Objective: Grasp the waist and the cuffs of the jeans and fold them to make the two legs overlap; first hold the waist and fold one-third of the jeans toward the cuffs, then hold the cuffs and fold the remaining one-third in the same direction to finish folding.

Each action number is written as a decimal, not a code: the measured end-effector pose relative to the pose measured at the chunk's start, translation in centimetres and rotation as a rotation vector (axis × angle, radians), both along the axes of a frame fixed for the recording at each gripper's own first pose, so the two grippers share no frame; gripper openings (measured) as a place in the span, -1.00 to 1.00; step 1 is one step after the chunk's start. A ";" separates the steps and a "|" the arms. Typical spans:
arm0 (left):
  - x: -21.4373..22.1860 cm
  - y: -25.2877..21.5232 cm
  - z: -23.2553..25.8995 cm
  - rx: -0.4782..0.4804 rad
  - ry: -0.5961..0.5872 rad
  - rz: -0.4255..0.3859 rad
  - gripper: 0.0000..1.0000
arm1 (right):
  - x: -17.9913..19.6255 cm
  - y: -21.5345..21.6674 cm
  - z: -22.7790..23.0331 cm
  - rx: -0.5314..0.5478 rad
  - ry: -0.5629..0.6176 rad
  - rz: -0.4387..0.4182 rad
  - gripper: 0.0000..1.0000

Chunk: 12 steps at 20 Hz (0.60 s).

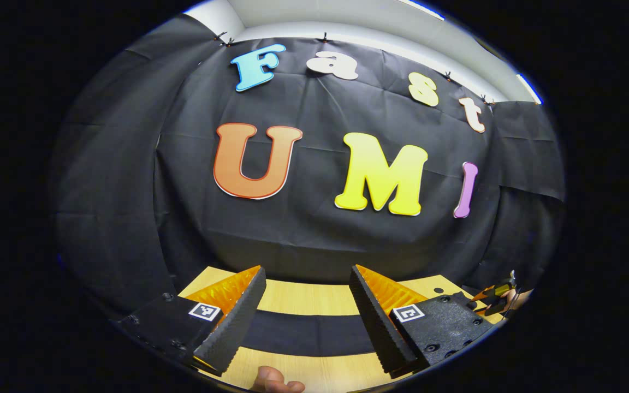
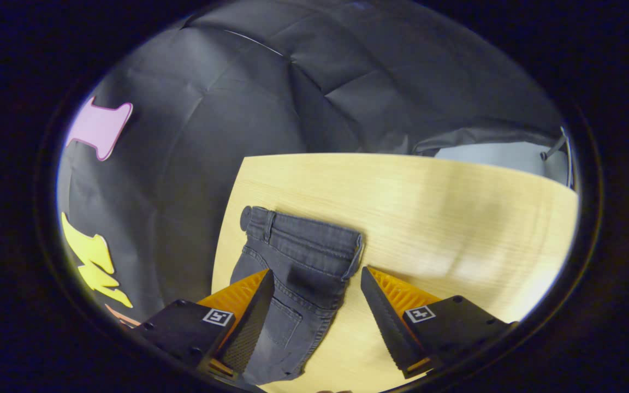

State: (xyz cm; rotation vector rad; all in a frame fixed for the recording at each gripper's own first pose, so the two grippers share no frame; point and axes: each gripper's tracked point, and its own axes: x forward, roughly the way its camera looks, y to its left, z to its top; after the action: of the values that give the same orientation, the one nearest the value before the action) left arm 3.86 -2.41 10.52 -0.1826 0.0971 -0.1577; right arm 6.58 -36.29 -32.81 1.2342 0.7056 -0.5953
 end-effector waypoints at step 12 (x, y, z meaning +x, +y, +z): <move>-3.0 -0.2 0.5 -0.052 0.034 0.003 0.96 | 0.3 0.1 -2.4 0.079 -0.046 -0.121 -1.00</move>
State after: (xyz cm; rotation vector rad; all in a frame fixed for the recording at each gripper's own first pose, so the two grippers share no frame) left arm 0.89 -2.57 11.04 -0.2378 0.1266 -0.1545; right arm 6.92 -36.15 -35.18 1.3669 0.6240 -0.6419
